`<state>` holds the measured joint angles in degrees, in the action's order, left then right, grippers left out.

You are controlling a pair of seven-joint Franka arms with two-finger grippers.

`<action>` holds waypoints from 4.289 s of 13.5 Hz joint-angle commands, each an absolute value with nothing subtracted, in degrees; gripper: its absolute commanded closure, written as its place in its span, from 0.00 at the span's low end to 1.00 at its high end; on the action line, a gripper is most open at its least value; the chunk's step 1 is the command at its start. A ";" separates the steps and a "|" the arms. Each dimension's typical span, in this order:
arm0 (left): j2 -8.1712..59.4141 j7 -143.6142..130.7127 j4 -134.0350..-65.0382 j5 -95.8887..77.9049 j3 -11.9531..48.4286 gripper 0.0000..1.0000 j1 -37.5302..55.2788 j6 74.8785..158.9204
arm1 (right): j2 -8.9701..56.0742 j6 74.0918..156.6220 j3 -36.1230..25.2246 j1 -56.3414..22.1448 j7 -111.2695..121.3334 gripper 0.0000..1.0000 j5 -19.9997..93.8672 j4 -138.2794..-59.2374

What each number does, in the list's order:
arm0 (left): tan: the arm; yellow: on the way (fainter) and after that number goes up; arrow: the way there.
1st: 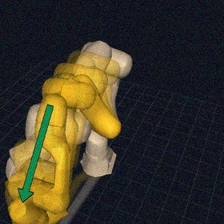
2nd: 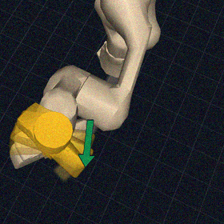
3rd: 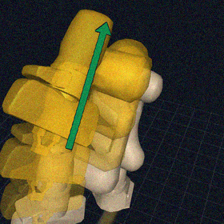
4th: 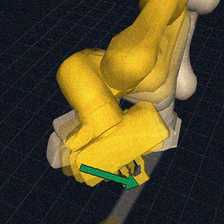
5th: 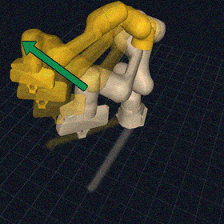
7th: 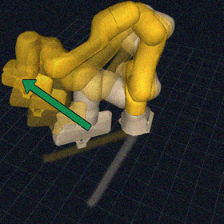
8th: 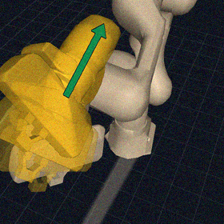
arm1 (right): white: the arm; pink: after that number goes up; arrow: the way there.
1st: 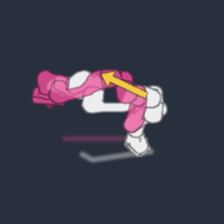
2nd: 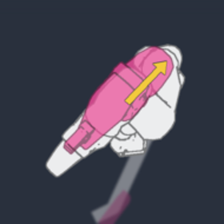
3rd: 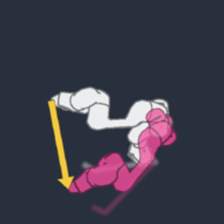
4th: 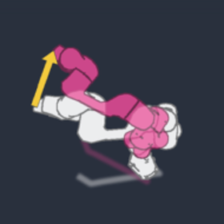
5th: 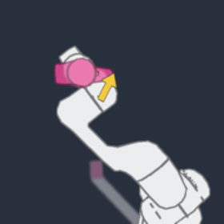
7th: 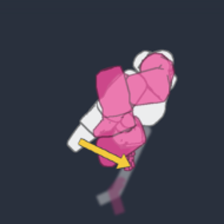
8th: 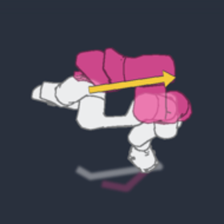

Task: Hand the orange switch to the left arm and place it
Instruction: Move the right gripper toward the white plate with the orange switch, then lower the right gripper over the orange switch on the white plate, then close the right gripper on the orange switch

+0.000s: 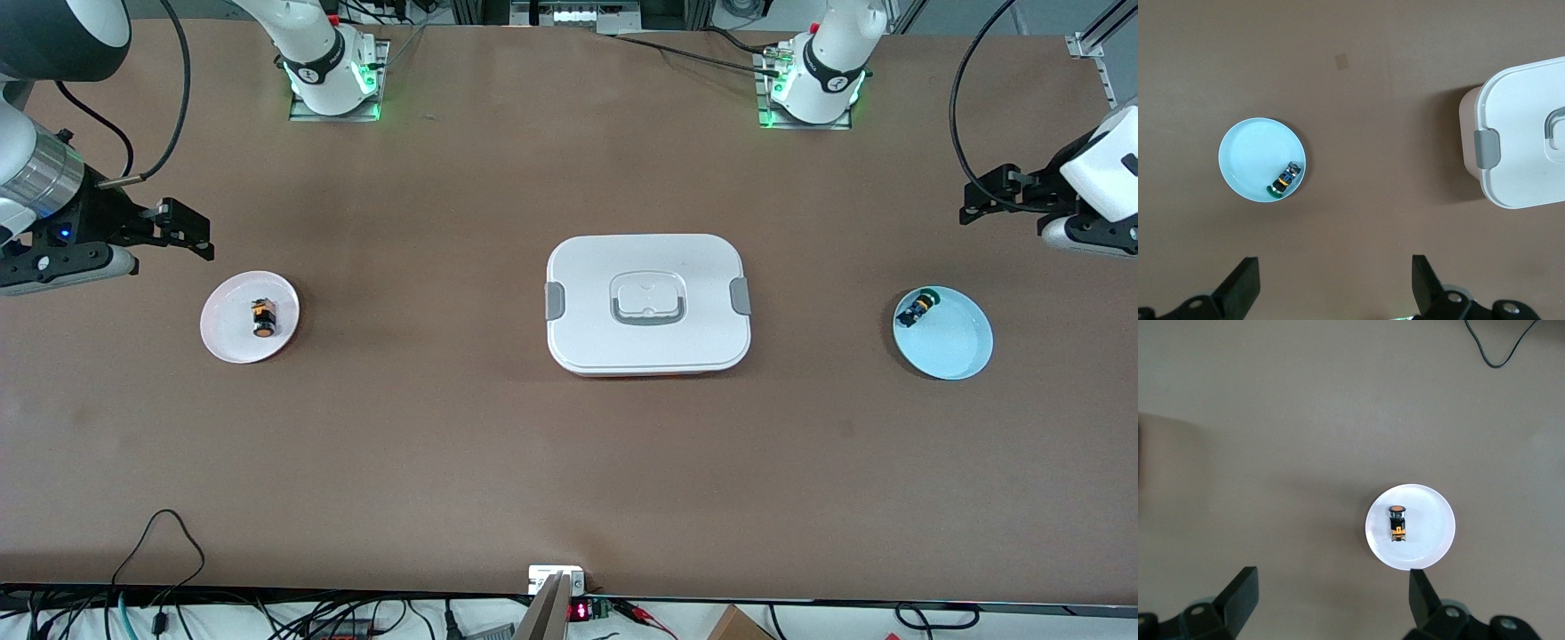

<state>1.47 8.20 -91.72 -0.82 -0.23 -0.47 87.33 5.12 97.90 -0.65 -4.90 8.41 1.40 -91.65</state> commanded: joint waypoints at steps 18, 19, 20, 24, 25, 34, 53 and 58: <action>1.05 8.44 -91.67 -0.44 -0.18 0.00 -0.44 87.19 | 7.99 111.33 -0.79 -3.44 68.15 0.00 0.53 -112.74; 1.05 8.44 -91.67 -0.44 -0.18 0.00 -0.44 87.19 | 8.52 113.79 -0.88 -2.38 73.16 0.00 0.35 -114.33; 1.05 8.44 -91.67 -0.44 -0.18 0.00 -0.35 87.19 | 10.44 116.25 -0.88 -2.29 79.22 0.00 -1.48 -115.04; 1.05 8.44 -91.67 -0.44 -0.18 0.00 -0.44 87.19 | 14.15 126.00 -0.88 -2.11 92.27 0.00 -5.71 -118.45; 1.05 8.44 -91.67 -0.44 -0.18 0.00 -0.35 87.19 | 13.98 128.99 -0.88 -1.67 93.94 0.00 -6.67 -120.39; 1.05 8.35 -91.67 -0.44 -0.18 0.00 -0.35 87.19 | 17.48 148.17 -0.70 4.74 105.63 0.00 -7.12 -129.99; 1.05 8.35 -91.67 -0.44 -0.18 0.00 -0.35 87.19 | 22.85 154.95 -0.18 5.45 108.81 0.00 -6.07 -129.99; 1.05 8.35 -91.67 -0.44 -0.18 0.00 -0.35 87.19 | 23.12 155.13 0.18 5.45 108.72 0.00 -5.80 -129.99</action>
<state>1.47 8.20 -91.72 -0.82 -0.23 -0.47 87.33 23.06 153.83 -0.79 4.52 108.20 -6.13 -129.65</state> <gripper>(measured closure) 0.000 0.000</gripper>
